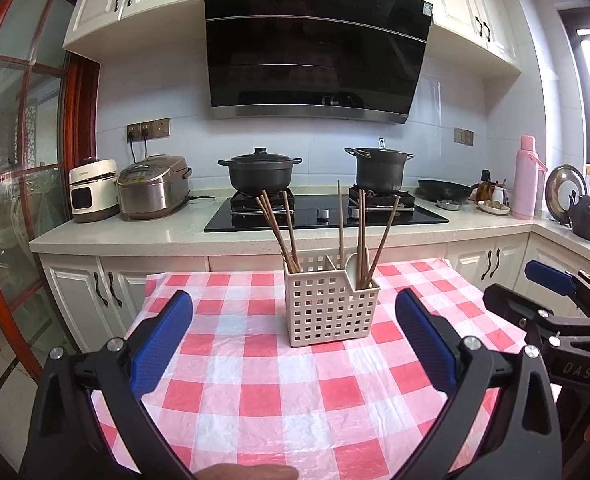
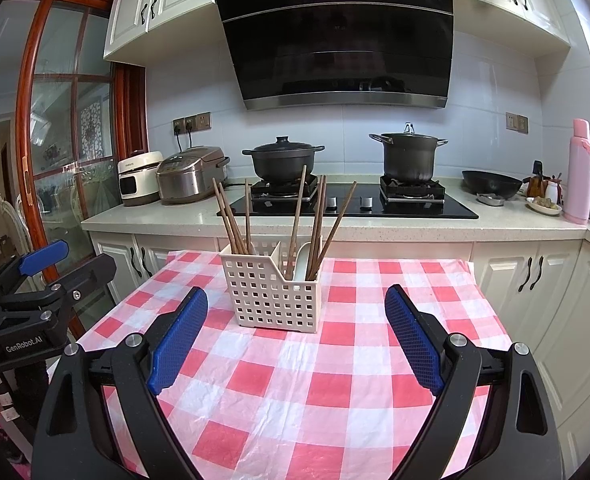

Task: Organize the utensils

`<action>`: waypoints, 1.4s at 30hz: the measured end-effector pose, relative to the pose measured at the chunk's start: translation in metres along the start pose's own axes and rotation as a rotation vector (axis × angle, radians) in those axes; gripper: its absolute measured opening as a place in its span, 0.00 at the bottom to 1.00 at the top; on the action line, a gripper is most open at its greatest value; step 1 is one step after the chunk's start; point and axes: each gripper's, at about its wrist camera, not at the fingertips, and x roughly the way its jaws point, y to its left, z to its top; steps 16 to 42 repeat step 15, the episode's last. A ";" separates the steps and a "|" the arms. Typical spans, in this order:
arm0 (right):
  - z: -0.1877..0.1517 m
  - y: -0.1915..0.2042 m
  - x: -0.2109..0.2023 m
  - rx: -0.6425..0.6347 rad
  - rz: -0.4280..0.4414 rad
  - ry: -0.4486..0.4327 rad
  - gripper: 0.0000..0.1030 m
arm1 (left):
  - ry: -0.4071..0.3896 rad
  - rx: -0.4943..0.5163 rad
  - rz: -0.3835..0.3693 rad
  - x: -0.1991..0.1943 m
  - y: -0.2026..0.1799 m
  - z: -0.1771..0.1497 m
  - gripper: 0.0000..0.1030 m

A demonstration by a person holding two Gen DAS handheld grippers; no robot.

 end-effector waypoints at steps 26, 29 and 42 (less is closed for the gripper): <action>-0.002 -0.003 -0.004 0.002 0.002 -0.008 0.83 | -0.011 0.012 0.007 -0.003 -0.003 -0.001 0.95; -0.002 -0.003 -0.004 0.002 0.002 -0.008 0.83 | -0.011 0.012 0.007 -0.003 -0.003 -0.001 0.95; -0.002 -0.003 -0.004 0.002 0.002 -0.008 0.83 | -0.011 0.012 0.007 -0.003 -0.003 -0.001 0.95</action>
